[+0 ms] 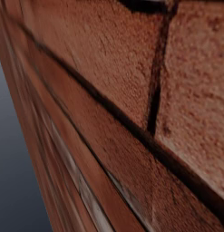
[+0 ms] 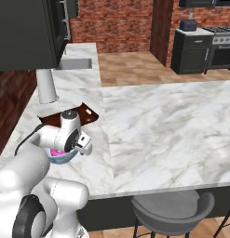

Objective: Place the bowl with donut and the cupcake onto the tray.

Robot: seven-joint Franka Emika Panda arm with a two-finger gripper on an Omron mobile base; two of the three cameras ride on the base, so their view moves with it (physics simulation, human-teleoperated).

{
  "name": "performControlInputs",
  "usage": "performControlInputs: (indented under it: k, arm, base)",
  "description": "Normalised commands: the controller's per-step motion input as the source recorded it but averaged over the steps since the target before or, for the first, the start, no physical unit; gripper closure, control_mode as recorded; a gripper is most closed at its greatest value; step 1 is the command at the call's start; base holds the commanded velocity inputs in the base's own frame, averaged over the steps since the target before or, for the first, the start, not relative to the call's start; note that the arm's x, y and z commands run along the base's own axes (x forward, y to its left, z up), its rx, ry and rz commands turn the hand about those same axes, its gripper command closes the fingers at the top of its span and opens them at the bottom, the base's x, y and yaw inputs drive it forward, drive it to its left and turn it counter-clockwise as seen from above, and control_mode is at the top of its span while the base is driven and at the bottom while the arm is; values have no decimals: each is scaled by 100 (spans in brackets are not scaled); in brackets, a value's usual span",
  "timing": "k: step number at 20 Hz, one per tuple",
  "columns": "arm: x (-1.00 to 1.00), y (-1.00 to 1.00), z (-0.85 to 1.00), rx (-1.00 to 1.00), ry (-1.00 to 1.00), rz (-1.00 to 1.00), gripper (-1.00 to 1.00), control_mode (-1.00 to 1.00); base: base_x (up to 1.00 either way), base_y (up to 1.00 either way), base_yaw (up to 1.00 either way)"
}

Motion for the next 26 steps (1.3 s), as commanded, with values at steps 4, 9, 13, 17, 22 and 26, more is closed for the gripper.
performControlInputs:
  k: [4,9,13,17,22,26]
  arm:
    - [0,0,0,0,0,0,-100,-100]
    - [0,0,0,0,0,0,-100,-100]
    - [0,0,0,0,0,0,100,-100]
    - [0,0,0,0,0,0,100,-100]
    - [0,0,11,0,0,-3,100,-100]
    - [0,-4,62,1,0,-6,100,-100]
  base:
    - [0,0,0]
    - [0,0,0]
    - [0,0,0]
    - [0,0,0]
    - [0,0,0]
    - [0,0,0]
